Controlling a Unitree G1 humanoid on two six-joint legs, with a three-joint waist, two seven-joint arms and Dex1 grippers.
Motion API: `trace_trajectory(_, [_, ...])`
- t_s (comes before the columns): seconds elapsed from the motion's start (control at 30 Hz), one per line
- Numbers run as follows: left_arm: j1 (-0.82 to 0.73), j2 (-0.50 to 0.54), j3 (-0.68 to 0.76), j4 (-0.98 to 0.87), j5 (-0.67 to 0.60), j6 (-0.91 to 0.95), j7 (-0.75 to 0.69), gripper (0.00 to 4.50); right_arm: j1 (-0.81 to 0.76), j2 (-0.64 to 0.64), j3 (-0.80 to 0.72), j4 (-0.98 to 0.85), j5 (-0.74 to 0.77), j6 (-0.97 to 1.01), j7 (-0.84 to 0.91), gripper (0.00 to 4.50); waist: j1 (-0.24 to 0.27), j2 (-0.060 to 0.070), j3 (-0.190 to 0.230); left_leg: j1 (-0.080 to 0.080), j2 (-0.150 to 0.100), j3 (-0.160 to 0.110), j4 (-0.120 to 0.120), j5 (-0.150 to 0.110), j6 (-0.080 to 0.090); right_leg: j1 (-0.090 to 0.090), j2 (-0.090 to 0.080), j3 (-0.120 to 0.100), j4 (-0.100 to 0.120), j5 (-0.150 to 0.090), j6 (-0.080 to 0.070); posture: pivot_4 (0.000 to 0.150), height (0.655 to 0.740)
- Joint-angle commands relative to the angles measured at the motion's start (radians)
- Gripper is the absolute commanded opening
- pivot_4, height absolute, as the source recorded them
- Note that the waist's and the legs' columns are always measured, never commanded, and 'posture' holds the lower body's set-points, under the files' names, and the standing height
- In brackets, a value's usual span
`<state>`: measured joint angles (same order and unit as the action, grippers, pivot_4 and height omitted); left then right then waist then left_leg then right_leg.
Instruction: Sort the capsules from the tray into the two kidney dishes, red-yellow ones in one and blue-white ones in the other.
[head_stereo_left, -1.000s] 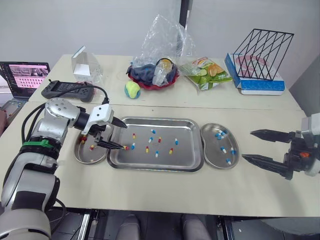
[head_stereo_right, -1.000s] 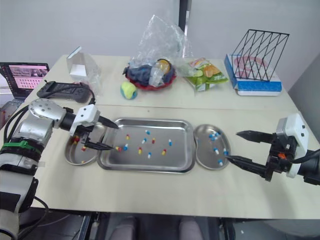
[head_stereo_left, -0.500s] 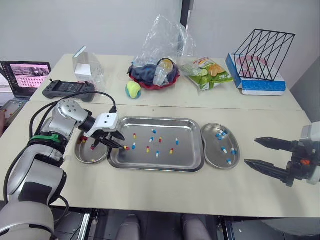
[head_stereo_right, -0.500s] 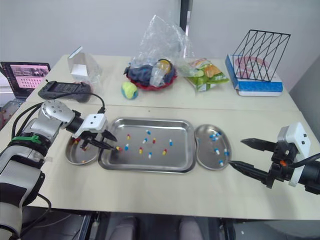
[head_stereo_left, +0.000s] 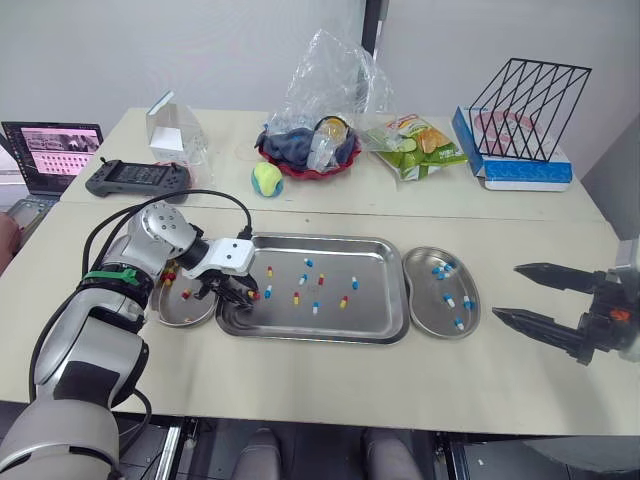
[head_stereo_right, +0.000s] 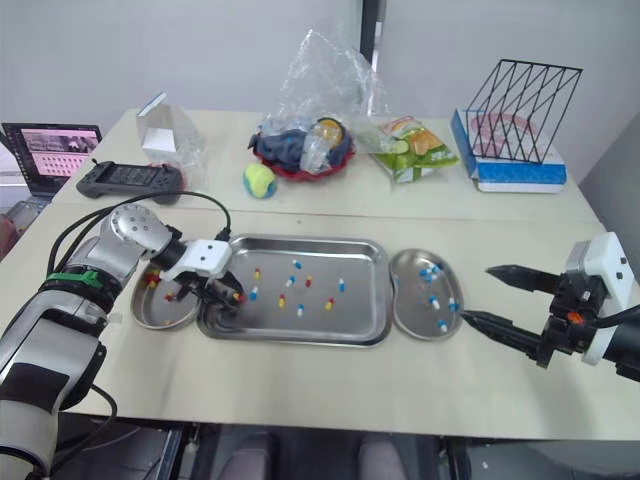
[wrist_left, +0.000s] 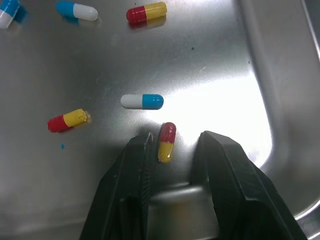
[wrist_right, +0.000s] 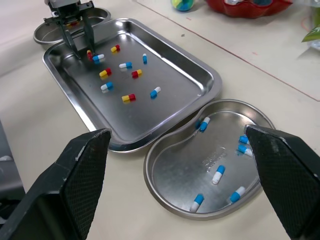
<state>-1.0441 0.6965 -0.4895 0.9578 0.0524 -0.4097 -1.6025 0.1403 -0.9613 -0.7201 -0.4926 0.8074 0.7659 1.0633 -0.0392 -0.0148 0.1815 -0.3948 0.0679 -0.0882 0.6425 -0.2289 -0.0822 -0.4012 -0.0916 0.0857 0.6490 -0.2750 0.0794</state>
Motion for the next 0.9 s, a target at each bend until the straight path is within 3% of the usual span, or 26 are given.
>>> trace_trajectory(0.03, [-0.017,-0.010,0.038,0.006,0.020,-0.005,-0.004,1.66,0.004,-0.010,-0.041,-0.021,0.018,-0.011,-0.005,4.50,-0.001,0.000,0.000,0.000,0.000,0.000,0.000,0.000,0.000,0.000,0.000,0.000,0.000,0.000,0.000,0.150,0.7380])
trace_trajectory(0.2, [-0.022,-0.019,0.042,0.020,0.076,-0.032,0.019,1.66,0.014,-0.009,-0.048,-0.025,0.016,-0.014,-0.004,4.50,-0.001,0.000,0.000,0.000,0.000,0.000,0.000,0.000,0.000,0.000,0.000,0.000,0.000,0.000,0.000,0.150,0.7380])
trace_trajectory(0.23, [-0.021,-0.023,0.044,0.021,0.078,-0.026,0.012,1.27,0.018,-0.009,-0.047,-0.025,0.010,-0.018,-0.004,4.50,-0.001,0.000,0.000,0.000,0.000,0.000,0.000,0.000,0.000,0.000,0.000,0.000,0.000,0.000,0.000,0.150,0.7380])
trace_trajectory(0.3, [-0.017,-0.025,0.047,0.023,0.087,-0.026,0.002,1.02,0.022,-0.009,-0.046,-0.024,0.002,-0.024,-0.006,4.50,-0.001,0.000,0.000,0.000,0.000,0.000,0.000,0.000,0.000,0.000,0.000,0.000,0.000,0.000,0.000,0.150,0.7380])
trace_trajectory(0.33, [-0.016,-0.020,0.047,0.023,0.093,-0.031,0.001,0.54,0.023,-0.010,-0.047,-0.023,0.004,-0.024,-0.006,4.50,-0.001,0.000,0.000,0.000,0.000,0.000,0.000,0.000,0.000,0.000,0.000,0.000,0.000,0.000,0.000,0.150,0.7380])
trace_trajectory(0.4, [-0.018,-0.014,0.053,0.024,0.101,-0.037,0.004,0.02,0.024,-0.012,-0.047,-0.022,0.005,-0.025,-0.004,4.50,-0.002,0.000,0.000,0.000,0.000,0.000,0.000,0.000,0.000,0.000,0.000,0.000,0.000,0.000,0.000,0.150,0.7380])
trace_trajectory(0.5, [-0.033,-0.016,0.079,0.030,0.088,-0.026,0.005,0.02,0.021,-0.014,-0.041,-0.018,0.004,-0.029,-0.002,4.50,-0.002,0.000,0.000,0.001,0.000,0.000,0.000,0.000,0.000,0.000,0.000,0.000,0.000,0.000,0.000,0.150,0.7380])
trace_trajectory(0.67, [-0.036,-0.003,0.125,-0.029,-0.078,0.115,-0.012,0.02,0.014,-0.017,-0.024,-0.013,0.014,-0.030,0.015,4.50,-0.003,0.000,0.000,0.000,0.000,0.000,0.000,0.000,0.000,0.000,0.000,0.000,0.000,0.000,0.000,0.150,0.7380])
trace_trajectory(0.83, [-0.066,0.083,0.211,-0.065,-0.142,0.279,-0.012,0.02,-0.033,-0.027,0.038,-0.002,0.050,-0.010,0.038,4.50,-0.008,0.000,0.000,0.000,0.000,-0.001,0.000,0.000,0.000,0.000,0.000,0.000,0.001,0.000,0.000,0.150,0.7380])
trace_trajectory(0.9, [-0.020,0.197,0.183,-0.100,-0.168,0.273,-0.012,0.02,-0.064,-0.034,0.071,0.006,0.077,0.002,0.056,4.50,-0.021,0.000,0.000,0.000,0.000,-0.001,0.000,0.000,0.000,0.000,0.000,0.000,0.001,0.000,0.000,0.150,0.7380])
